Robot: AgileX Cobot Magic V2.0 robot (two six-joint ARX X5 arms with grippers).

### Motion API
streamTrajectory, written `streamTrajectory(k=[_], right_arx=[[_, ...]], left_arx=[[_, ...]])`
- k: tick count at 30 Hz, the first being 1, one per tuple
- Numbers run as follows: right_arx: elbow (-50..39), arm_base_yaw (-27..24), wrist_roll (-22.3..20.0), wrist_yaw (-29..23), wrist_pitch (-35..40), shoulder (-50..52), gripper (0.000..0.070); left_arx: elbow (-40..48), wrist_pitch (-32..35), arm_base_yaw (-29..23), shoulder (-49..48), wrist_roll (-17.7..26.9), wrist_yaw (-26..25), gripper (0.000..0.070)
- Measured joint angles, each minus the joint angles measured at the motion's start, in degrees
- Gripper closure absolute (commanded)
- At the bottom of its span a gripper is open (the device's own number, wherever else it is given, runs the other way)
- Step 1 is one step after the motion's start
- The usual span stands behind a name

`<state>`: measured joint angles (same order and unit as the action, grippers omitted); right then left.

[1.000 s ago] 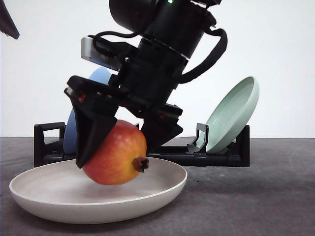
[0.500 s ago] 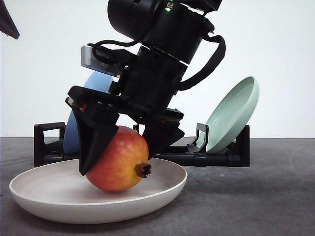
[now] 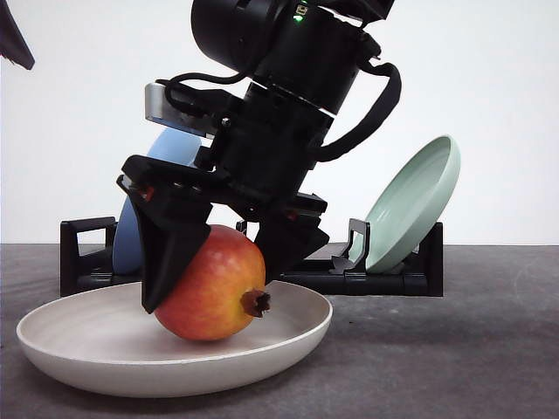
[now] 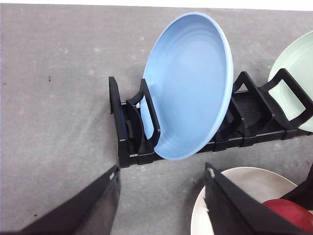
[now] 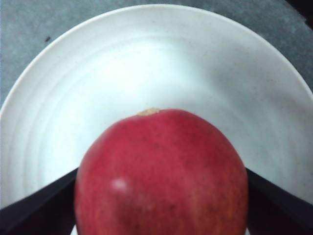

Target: Place pomegranate in white plate

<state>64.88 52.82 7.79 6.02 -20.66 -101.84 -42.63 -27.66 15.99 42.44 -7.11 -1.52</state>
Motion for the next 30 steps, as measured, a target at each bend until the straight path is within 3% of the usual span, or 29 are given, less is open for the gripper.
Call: streamTrajectory(k=[6,15,19,23,30], right_arx=[[0.0,0.0,0.1,0.0,0.1,0.0,0.0034],[-0.5,0.0,0.1,-2.9,-0.8,3.3,0.0035],[-4.2,-0.6,0.1,-2.9,3.8,10.1,0.0036],[-10.9,-2.7,0.1,1.4,8.9,16.6,0.0036],[-17.9,-12.2,0.1,10.0,10.6,28.7,0.0038]], left_arx=[[0.0,0.0,0.0,0.0,0.0,0.0,0.0386],[0.0,0.0,0.0,0.0,0.0,0.0,0.0386],[0.0,0.0,0.0,0.0,0.0,0.0,0.0386],[0.0,0.0,0.0,0.0,0.0,0.0,0.0386],[0.0,0.0,0.0,0.0,0.0,0.0,0.0386]])
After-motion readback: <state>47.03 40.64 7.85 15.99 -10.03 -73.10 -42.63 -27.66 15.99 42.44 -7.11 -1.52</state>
